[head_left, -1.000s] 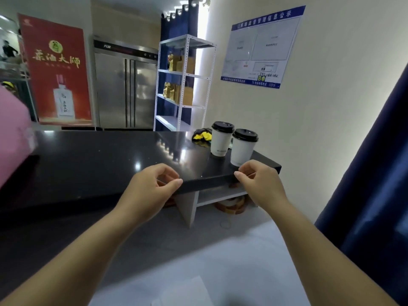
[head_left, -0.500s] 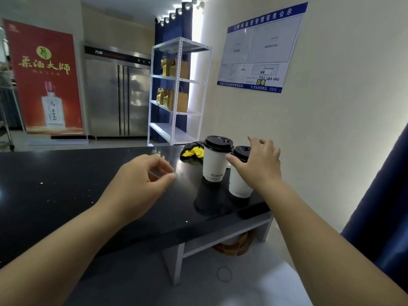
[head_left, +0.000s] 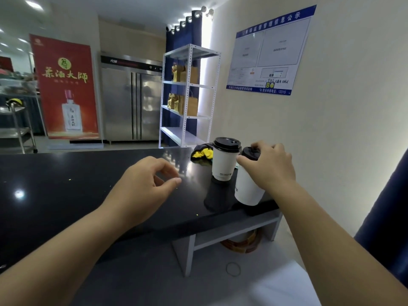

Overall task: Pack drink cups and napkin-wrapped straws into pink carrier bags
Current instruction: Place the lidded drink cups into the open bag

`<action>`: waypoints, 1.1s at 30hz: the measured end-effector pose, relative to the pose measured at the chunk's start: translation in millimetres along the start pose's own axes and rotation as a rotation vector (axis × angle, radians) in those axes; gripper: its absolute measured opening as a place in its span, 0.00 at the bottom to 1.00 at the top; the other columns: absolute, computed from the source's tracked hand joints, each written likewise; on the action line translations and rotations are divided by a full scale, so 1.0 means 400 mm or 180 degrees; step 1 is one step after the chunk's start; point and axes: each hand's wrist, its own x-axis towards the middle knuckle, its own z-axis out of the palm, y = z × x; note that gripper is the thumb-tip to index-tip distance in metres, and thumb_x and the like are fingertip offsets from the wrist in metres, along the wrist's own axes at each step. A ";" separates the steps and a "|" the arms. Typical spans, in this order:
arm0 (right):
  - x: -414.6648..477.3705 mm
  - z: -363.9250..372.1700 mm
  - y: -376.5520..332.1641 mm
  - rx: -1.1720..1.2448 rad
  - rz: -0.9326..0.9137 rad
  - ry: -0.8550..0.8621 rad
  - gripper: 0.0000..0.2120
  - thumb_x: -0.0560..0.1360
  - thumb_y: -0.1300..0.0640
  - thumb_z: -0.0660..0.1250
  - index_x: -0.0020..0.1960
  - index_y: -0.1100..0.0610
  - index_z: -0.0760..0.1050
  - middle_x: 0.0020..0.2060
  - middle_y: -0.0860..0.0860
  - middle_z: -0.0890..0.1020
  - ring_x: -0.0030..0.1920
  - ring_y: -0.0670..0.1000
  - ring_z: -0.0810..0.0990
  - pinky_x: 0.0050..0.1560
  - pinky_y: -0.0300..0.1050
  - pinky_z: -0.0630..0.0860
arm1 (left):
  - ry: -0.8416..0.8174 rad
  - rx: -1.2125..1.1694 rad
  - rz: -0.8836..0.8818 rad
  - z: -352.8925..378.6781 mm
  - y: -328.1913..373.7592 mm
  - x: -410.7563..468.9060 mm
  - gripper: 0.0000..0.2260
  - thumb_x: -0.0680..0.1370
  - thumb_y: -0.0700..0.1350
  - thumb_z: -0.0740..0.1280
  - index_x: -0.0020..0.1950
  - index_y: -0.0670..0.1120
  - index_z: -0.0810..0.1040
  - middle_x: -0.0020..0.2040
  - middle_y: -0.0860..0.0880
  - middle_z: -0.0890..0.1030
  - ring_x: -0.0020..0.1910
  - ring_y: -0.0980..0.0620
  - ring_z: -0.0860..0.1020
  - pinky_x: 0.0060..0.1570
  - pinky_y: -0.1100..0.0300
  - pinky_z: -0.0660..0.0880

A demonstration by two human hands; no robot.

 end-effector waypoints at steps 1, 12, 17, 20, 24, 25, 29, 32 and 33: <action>-0.026 -0.014 -0.009 0.0103 -0.0089 0.0013 0.25 0.72 0.40 0.64 0.66 0.47 0.70 0.56 0.54 0.69 0.59 0.59 0.67 0.48 0.47 0.66 | 0.0012 0.0016 0.0022 -0.015 0.012 -0.015 0.01 0.74 0.51 0.68 0.43 0.57 0.77 0.45 0.58 0.77 0.41 0.60 0.78 0.39 0.65 0.74; -0.347 -0.066 -0.191 0.1991 -0.1024 -0.0446 0.25 0.68 0.41 0.71 0.61 0.49 0.70 0.55 0.49 0.70 0.56 0.51 0.72 0.51 0.44 0.73 | 0.0036 0.0651 -0.0056 -0.278 0.065 -0.256 0.04 0.72 0.54 0.68 0.44 0.56 0.77 0.45 0.58 0.78 0.40 0.61 0.78 0.41 0.61 0.76; -0.473 -0.043 -0.306 0.2512 -0.1231 -0.0767 0.30 0.63 0.35 0.69 0.60 0.47 0.70 0.54 0.45 0.72 0.54 0.47 0.74 0.53 0.46 0.75 | 0.0279 0.1014 -0.0308 -0.451 0.036 -0.397 0.03 0.72 0.51 0.70 0.43 0.54 0.79 0.43 0.58 0.78 0.39 0.60 0.77 0.40 0.62 0.74; -0.544 -0.022 -0.380 0.2779 -0.1296 -0.0984 0.28 0.64 0.35 0.66 0.60 0.47 0.70 0.53 0.44 0.71 0.53 0.46 0.73 0.50 0.46 0.74 | 0.0484 0.1231 -0.0390 -0.554 0.012 -0.490 0.04 0.70 0.52 0.71 0.43 0.55 0.79 0.42 0.57 0.78 0.40 0.58 0.78 0.39 0.63 0.74; -0.638 0.000 -0.489 0.3178 -0.1411 -0.1376 0.29 0.62 0.33 0.63 0.58 0.46 0.72 0.54 0.50 0.75 0.51 0.47 0.76 0.47 0.44 0.74 | 0.0781 0.1374 -0.0472 -0.683 -0.013 -0.605 0.06 0.70 0.53 0.71 0.42 0.52 0.80 0.41 0.55 0.79 0.39 0.57 0.78 0.38 0.65 0.74; -0.661 0.005 -0.519 0.3245 -0.1464 -0.1438 0.28 0.62 0.33 0.62 0.58 0.46 0.72 0.54 0.50 0.75 0.51 0.47 0.76 0.47 0.45 0.74 | 0.0834 0.1411 -0.0488 -0.717 -0.023 -0.633 0.07 0.70 0.53 0.70 0.42 0.52 0.80 0.41 0.55 0.79 0.39 0.57 0.78 0.38 0.66 0.74; -0.755 0.021 -0.642 0.3352 -0.1561 -0.1558 0.31 0.62 0.33 0.60 0.61 0.45 0.71 0.55 0.44 0.73 0.53 0.41 0.74 0.49 0.41 0.71 | 0.1024 0.1557 -0.0579 -0.847 -0.079 -0.744 0.03 0.72 0.45 0.73 0.43 0.49 0.80 0.42 0.54 0.78 0.40 0.55 0.79 0.37 0.65 0.75; -0.821 0.028 -0.745 0.3597 -0.1663 -0.1709 0.24 0.65 0.34 0.60 0.58 0.41 0.73 0.53 0.44 0.78 0.54 0.45 0.76 0.52 0.47 0.74 | 0.0980 0.1629 -0.0709 -0.943 -0.128 -0.817 0.04 0.71 0.47 0.70 0.44 0.49 0.80 0.43 0.54 0.79 0.42 0.57 0.79 0.41 0.66 0.76; -0.843 0.029 -0.779 0.3691 -0.1687 -0.1742 0.23 0.66 0.35 0.60 0.58 0.41 0.74 0.52 0.44 0.79 0.54 0.46 0.77 0.52 0.49 0.75 | 0.0937 0.1625 -0.0755 -0.973 -0.145 -0.837 0.06 0.71 0.50 0.69 0.44 0.49 0.80 0.43 0.55 0.79 0.42 0.57 0.79 0.41 0.67 0.76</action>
